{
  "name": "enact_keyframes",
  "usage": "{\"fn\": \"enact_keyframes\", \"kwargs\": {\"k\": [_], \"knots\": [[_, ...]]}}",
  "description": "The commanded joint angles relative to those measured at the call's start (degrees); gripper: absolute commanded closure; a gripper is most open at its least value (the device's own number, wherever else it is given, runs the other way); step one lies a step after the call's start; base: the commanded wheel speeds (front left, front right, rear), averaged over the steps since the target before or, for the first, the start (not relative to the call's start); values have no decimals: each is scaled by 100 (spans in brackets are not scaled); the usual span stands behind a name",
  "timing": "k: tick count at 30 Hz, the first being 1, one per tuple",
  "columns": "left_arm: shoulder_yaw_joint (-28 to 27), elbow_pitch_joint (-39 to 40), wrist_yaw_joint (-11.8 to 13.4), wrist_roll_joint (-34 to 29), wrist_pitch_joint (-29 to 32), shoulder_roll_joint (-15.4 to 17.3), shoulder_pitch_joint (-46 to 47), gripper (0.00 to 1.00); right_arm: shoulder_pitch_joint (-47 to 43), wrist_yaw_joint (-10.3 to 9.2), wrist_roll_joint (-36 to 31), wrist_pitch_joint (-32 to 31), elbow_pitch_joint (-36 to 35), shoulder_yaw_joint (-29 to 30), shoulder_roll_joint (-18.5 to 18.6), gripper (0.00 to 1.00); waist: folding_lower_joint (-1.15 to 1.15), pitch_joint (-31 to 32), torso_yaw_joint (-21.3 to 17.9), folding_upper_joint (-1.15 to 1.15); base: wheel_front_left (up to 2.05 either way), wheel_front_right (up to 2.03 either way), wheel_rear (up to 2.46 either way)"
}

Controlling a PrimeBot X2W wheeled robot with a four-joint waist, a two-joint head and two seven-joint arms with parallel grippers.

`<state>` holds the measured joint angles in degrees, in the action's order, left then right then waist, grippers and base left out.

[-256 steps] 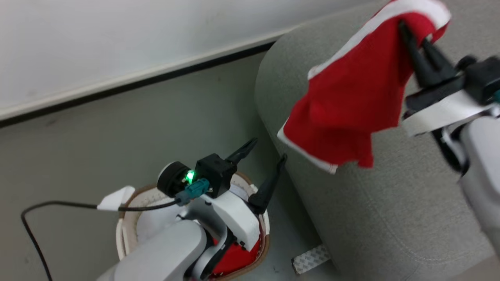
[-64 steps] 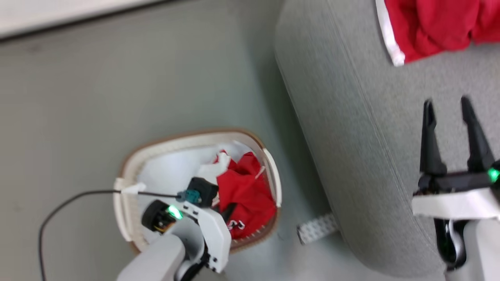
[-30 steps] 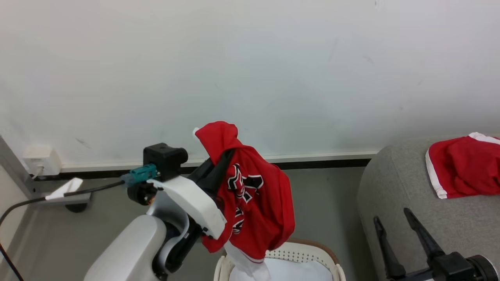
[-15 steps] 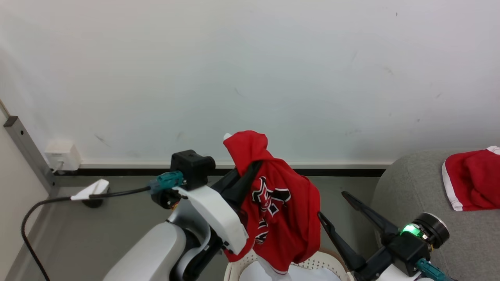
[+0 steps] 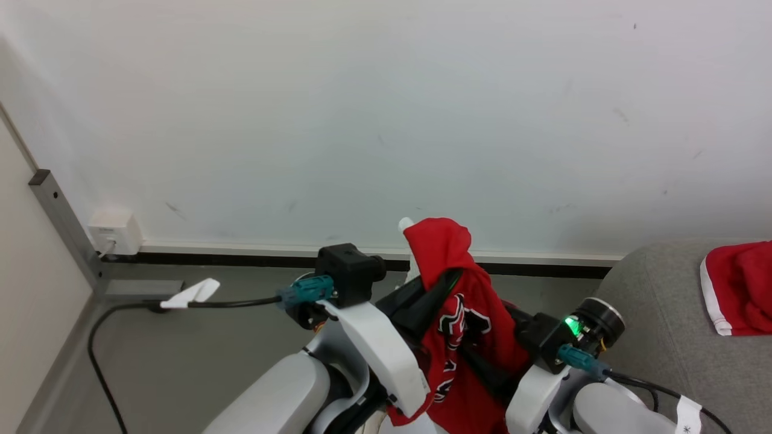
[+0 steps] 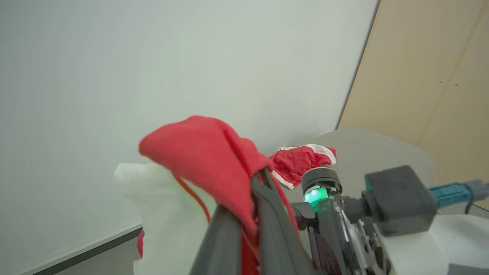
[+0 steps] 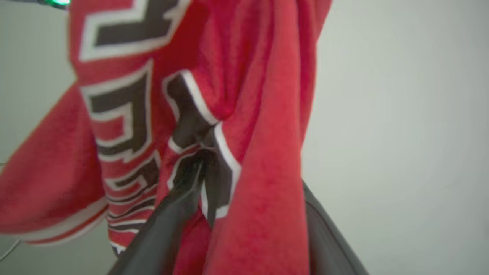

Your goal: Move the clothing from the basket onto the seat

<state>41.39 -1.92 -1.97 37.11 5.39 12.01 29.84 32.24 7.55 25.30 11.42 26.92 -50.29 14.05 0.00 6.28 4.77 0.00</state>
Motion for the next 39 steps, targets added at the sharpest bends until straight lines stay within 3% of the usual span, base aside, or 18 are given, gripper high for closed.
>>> {"fn": "enact_keyframes", "kwargs": {"k": [1, 4, 5, 6, 10, 15, 17, 18, 19, 39], "knots": [[9, 13, -26, 56, -30, -42, 56, 100, 110, -13, 159, 20, 223, -114, -70, 0, 0, 12, 32, 0, 0, 0, 0], [45, 0, -53, 119, -59, -125, 68, 100, 227, -13, 429, 132, 669, -297, -287, 0, 0, 25, 74, 0, 0, 0, 0], [52, -13, -61, 133, -62, -138, 71, 100, 251, -13, 546, 190, 784, -314, -357, 60, 0, 31, 85, 0, 0, 0, 0], [54, -23, -70, 160, -66, -152, 63, 100, 273, -13, 630, 236, 864, -359, -416, 100, 0, 38, 97, 0, 0, 0, 0], [23, -88, -60, 190, -128, -115, -4, 100, 342, -13, 985, 352, 963, -549, -439, 100, 0, 61, 111, 0, 0, 0, 0], [-29, -162, 6, 116, -245, -37, -88, 99, 399, -13, 1062, 379, 763, -260, -343, 100, 0, 44, 49, 0, 0, 0, 0], [-43, -196, 27, 74, -304, -3, -128, 76, 321, -13, 1008, 378, 632, -113, -294, 100, 0, 29, 12, 0, 0, 0, 0], [-49, -210, 49, 53, -341, 16, -145, 53, 282, -13, 980, 378, 562, -46, -258, 100, 0, 20, -12, 0, 0, 0, 0], [-63, -232, 65, 50, -378, 29, -166, 0, 250, -13, 951, 378, 508, 34, -223, 100, 0, 11, -37, 0, 0, 0, 0], [93, -548, 53, 14, -706, -48, -377, 0, 90, -13, 634, 380, 208, 1058, 166, 100, 0, -169, -694, 0, 0, 0, 0]]}}
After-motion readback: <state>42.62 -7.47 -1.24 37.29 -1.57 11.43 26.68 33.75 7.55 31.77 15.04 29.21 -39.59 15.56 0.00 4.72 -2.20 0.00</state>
